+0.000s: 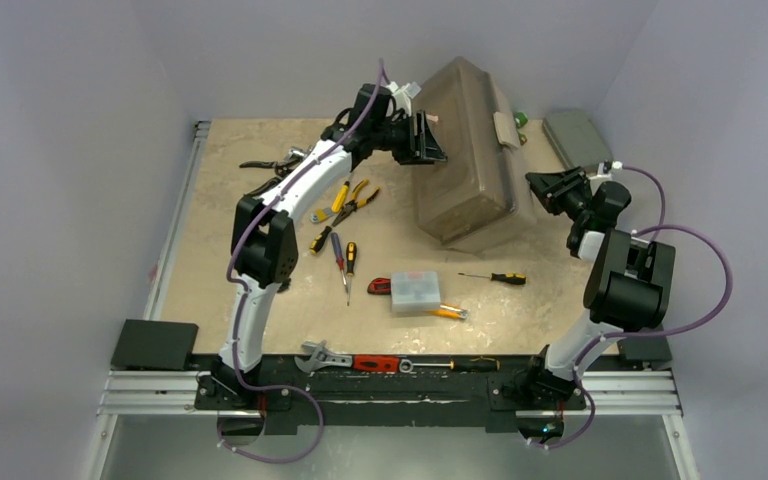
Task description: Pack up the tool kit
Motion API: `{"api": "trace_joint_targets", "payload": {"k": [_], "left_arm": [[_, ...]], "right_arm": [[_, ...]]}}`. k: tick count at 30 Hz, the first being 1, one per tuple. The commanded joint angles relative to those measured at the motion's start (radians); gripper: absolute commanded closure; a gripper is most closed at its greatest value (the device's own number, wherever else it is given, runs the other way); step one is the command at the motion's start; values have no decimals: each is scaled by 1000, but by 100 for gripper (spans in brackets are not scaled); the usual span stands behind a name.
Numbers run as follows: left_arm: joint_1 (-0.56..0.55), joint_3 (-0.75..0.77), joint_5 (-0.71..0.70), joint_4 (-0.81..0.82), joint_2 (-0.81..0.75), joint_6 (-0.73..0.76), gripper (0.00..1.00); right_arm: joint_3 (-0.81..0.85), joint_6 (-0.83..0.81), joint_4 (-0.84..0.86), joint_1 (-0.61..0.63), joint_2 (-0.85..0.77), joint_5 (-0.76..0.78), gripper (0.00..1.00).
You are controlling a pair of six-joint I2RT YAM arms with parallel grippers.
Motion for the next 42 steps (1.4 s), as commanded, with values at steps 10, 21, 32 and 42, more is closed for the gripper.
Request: {"api": "trace_joint_targets", "payload": {"k": [10,21,32,42], "left_arm": [[-65,62,60,-41,-24,34,49],[-81,-32,-74,-105,-241,166,43],[-67,-59,-273,-227,-221,163,10],[-42,16,-159,-153,-72,63,8]], "right_arm": [[-55,-187,-425,50,52,4,63],[-30,-243,-514,36,-27,77,61],[-52,-321,-712,-7,-345,293,57],[67,-403,-782,-9,-431,169,12]]}}
